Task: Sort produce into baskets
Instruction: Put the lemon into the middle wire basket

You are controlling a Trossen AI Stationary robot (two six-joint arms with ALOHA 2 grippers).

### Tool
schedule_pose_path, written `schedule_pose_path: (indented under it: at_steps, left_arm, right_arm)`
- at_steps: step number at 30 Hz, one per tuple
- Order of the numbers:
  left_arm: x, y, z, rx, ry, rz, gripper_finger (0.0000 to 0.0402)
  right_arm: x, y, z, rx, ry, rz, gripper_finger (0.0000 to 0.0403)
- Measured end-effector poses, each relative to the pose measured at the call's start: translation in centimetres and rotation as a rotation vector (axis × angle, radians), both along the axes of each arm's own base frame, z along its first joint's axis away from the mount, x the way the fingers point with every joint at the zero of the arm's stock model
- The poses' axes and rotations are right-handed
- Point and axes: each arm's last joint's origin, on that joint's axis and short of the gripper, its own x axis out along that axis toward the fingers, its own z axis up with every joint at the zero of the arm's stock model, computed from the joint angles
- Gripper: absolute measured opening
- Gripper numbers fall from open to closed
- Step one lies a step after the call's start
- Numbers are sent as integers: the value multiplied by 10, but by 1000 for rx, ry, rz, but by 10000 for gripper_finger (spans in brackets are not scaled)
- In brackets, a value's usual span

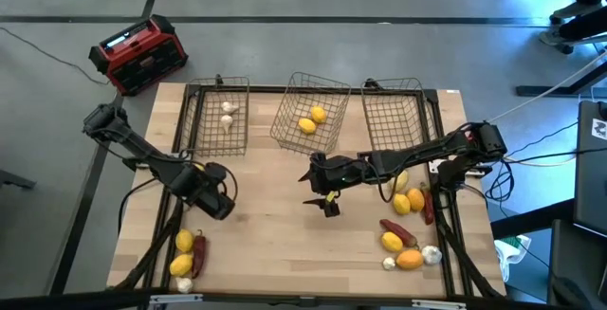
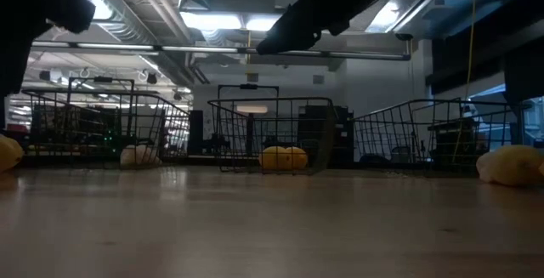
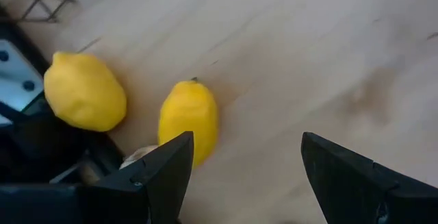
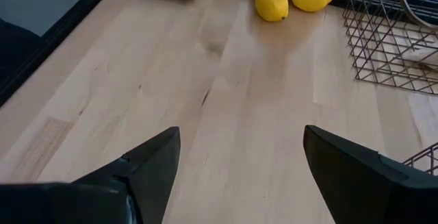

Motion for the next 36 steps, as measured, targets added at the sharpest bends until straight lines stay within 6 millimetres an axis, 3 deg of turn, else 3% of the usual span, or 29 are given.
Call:
schedule_pose_path:
  at_steps: [9, 20, 29, 36]
  left_arm:
    - [0, 7, -8, 4, 32, 7, 271]
    - [-5, 11, -19, 6, 82, -22, 337]
    - [-3, 15, -20, 16, 99, -15, 340]
    - [6, 13, -35, 27, 203, -34, 340]
  right_arm:
    - [0, 0, 0, 0, -2, 0, 308]
    - [0, 0, 0, 0, -2, 0, 308]
    - [1, 0, 2, 4, -27, 0, 308]
    - [1, 0, 2, 4, -23, 0, 308]
